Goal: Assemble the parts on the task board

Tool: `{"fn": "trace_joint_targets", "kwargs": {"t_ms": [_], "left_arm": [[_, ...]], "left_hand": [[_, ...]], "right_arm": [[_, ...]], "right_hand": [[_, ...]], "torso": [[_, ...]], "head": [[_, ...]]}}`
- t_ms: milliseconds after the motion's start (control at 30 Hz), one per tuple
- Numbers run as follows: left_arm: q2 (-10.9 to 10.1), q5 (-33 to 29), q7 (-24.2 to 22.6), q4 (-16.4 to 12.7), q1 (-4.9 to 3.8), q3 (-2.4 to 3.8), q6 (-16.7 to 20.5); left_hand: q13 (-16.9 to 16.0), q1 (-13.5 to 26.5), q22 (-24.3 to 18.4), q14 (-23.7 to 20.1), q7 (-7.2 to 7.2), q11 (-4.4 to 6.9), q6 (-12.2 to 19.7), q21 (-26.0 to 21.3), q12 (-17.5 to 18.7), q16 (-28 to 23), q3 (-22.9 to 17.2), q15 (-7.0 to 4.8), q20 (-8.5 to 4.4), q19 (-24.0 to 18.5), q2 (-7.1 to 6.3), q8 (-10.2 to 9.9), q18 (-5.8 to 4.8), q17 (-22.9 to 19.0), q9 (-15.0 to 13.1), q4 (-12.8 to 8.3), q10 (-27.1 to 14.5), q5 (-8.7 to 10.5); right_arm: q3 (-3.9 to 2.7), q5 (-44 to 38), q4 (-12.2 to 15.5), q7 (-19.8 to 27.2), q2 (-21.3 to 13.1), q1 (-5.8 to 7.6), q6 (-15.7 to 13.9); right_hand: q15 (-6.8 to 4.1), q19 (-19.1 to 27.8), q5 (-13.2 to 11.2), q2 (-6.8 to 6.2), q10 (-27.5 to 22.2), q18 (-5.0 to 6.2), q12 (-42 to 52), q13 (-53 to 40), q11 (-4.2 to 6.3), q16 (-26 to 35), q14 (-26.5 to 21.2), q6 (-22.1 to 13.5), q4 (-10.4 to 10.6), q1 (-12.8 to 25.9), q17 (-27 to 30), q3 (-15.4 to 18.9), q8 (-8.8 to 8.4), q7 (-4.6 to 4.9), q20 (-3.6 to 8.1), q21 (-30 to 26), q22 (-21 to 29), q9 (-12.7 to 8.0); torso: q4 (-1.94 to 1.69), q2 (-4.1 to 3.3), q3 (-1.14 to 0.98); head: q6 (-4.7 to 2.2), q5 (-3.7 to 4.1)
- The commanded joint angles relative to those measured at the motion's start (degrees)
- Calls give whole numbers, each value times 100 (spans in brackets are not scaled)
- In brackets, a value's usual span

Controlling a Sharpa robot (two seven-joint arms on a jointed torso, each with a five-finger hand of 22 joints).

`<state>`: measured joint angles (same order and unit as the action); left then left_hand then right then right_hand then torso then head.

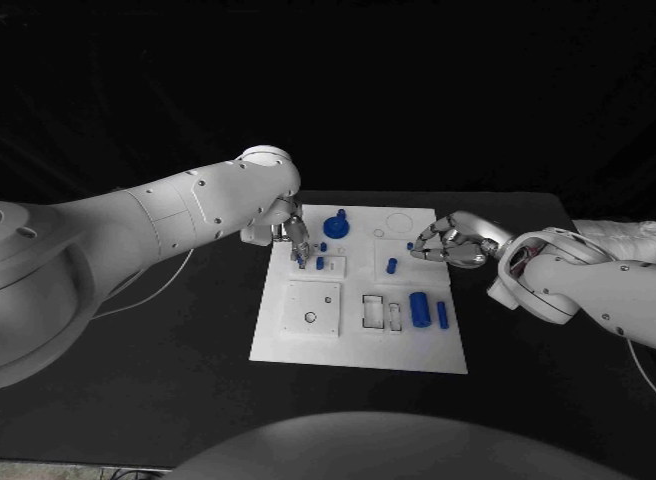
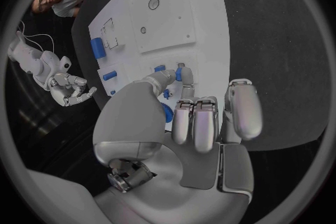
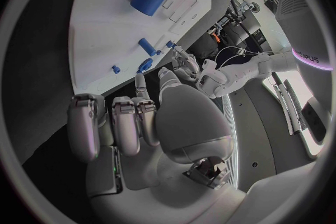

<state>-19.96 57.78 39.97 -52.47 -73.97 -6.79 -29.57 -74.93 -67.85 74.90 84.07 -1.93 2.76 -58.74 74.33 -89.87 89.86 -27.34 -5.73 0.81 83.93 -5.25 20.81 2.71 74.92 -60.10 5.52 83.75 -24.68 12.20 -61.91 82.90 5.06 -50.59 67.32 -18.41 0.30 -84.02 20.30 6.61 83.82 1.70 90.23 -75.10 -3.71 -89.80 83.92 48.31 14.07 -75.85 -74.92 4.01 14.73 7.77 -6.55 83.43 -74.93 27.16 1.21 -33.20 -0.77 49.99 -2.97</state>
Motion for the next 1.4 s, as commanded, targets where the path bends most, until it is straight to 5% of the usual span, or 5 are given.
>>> {"fn": "trace_joint_targets", "kwargs": {"t_ms": [33, 1400], "left_arm": [[15, 3, 140, 5, 10, 2, 25], [40, 20, -54, 20, 155, -24, 142]], "left_hand": [[-1484, -26, 1083, 593, 35, -9, -1, -31, 9, 14, -539, 34, 20, -28, 64, 15, 51, 1508, -5, -560, 606, -19], [-1475, -34, 1075, 593, 29, -13, 12, -61, 17, 14, -528, 36, 23, -43, 82, 9, 57, 1508, -4, -555, 600, -37]], "right_arm": [[1, -20, 9, 31, -2, -5, 24], [1, 38, -43, 43, 15, -24, 9]], "right_hand": [[6, -68, 24, -14, 618, 35, -23, -1490, -4, -20, 608, 21, 17, -13, -1508, -28, -44, 0, -9, -31, -1236, -11], [6, -67, 22, -16, 618, 35, -23, -1490, -5, -20, 608, 23, 19, -12, -1508, -27, -45, 2, -10, -32, -1235, -12]], "torso": [[0, -2, 2], [-4, 0, -1]], "head": [[1, 2], [1, 20]]}}
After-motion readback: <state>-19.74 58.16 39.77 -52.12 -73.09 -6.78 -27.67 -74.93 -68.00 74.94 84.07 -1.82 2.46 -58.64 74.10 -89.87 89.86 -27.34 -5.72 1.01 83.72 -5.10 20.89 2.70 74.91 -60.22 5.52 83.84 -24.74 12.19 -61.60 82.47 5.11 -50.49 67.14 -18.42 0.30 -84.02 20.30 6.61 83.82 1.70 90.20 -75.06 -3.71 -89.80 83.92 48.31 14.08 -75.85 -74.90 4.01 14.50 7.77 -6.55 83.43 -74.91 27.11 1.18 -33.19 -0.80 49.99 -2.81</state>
